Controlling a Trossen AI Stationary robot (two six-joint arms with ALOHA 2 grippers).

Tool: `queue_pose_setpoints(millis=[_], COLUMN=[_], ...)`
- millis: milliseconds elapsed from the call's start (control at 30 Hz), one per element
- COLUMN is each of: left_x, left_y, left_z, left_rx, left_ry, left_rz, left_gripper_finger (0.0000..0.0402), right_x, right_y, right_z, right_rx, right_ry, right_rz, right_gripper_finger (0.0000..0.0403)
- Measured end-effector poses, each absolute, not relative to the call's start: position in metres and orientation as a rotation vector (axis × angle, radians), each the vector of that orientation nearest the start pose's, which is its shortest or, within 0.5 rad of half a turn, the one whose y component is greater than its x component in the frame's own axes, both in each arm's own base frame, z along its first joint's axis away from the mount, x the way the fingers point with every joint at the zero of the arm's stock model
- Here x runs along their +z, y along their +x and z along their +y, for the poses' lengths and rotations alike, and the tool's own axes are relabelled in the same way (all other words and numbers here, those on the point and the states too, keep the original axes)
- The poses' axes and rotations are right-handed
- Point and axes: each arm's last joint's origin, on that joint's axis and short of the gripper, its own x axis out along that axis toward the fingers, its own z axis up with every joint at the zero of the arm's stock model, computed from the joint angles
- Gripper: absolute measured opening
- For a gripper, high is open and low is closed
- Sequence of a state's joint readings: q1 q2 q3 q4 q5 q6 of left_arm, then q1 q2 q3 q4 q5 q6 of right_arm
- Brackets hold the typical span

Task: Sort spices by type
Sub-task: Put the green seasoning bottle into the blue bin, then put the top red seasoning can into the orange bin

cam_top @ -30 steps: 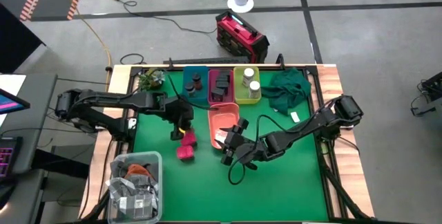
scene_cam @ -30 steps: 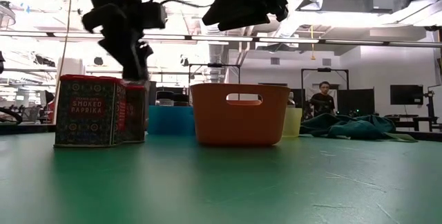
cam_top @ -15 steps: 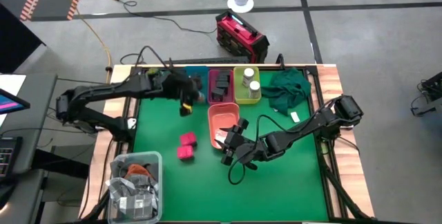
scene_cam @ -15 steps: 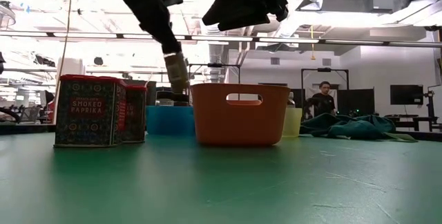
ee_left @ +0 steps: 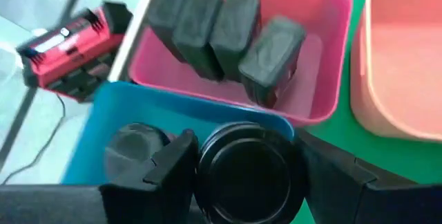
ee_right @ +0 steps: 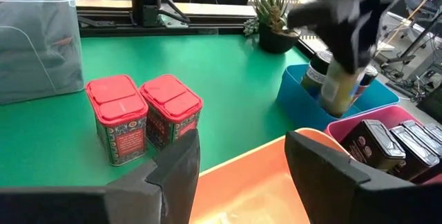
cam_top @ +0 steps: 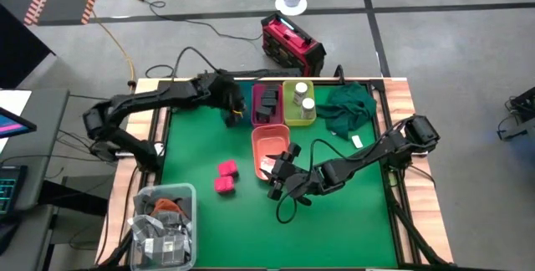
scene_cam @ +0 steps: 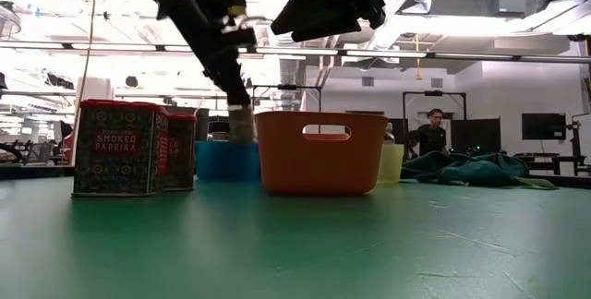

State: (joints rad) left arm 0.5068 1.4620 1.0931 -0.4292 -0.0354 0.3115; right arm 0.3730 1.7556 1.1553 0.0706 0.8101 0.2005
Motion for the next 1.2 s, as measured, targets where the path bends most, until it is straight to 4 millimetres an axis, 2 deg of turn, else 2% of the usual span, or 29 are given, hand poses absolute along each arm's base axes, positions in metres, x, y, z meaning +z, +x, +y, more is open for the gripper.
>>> queue_pose_setpoints(millis=[200,333,600,733,833,967,1200], left_x=[0.238,0.236,0.253,0.271,0.291,0.305,0.289], left_y=[0.281,0.282,0.275,0.265,0.254,0.244,0.249], left_z=[0.157,0.158,0.154,0.146,0.129,0.089,0.016], left_rx=[0.36,0.37,0.381,0.379,0.32,0.199,0.055], left_ry=[0.086,0.089,0.112,0.137,0.189,0.229,0.137], left_rz=[0.942,0.951,0.901,0.852,0.814,0.827,0.994], left_gripper_finger=[0.0217,0.0225,0.0281,0.0307,0.031,0.0301,0.0287], right_x=[0.229,0.229,0.229,0.228,0.227,0.226,0.226], right_y=[0.362,0.362,0.361,0.361,0.36,0.36,0.36], right_z=[0.119,0.119,0.119,0.119,0.119,0.119,0.119], right_rx=[-0.467,-0.467,-0.467,-0.468,-0.467,-0.468,-0.466], right_ry=[-0.105,-0.106,-0.107,-0.114,-0.121,-0.129,-0.134], right_rz=[0.4,0.402,0.403,0.413,0.423,0.434,0.433], right_gripper_finger=[0.0244,0.0244,0.0244,0.0244,0.0244,0.0244,0.0244])
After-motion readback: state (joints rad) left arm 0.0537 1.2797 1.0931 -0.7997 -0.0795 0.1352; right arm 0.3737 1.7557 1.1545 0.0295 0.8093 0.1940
